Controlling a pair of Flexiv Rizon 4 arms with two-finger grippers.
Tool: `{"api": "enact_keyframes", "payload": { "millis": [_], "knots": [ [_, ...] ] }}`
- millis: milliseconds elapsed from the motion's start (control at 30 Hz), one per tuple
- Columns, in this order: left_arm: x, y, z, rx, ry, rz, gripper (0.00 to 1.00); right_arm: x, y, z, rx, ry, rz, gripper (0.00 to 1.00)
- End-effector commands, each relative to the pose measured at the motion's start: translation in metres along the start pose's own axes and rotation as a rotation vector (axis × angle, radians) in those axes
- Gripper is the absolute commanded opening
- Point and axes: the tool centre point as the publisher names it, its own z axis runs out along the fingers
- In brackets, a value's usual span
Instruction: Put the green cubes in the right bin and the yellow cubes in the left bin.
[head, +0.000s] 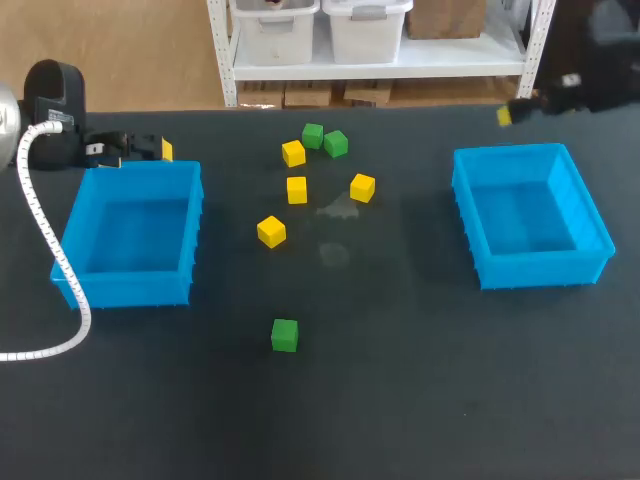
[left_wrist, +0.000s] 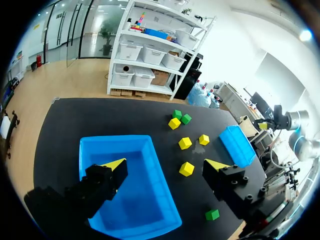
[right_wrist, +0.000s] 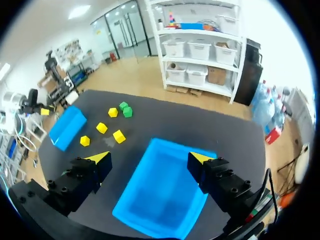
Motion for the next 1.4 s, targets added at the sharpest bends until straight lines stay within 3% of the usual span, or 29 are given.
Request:
{"api": "enact_keyframes", "payload": {
  "millis": [33, 333, 600, 1400],
  "knots": [
    [0.001, 0.003, 0.000, 0.012, -0.006, 0.003, 1.00, -0.033, 0.009, 0.026, 0.084, 0.089, -0.048, 1.00],
    [0.001, 0.003, 0.000, 0.012, -0.006, 0.003, 1.00, -0.068, 0.025, 0.071, 0.138, 0.198, -0.163, 1.00],
    [0.001, 0.003, 0.000, 0.012, -0.006, 0.003, 1.00, -0.086, 0.028, 0.111, 0.170, 0.265, -0.175, 1.00],
    [0.001, 0.003, 0.000, 0.012, -0.006, 0.003, 1.00, -0.092, 0.067, 0.248, 0.155, 0.489, -0.232, 1.00]
  ]
}}
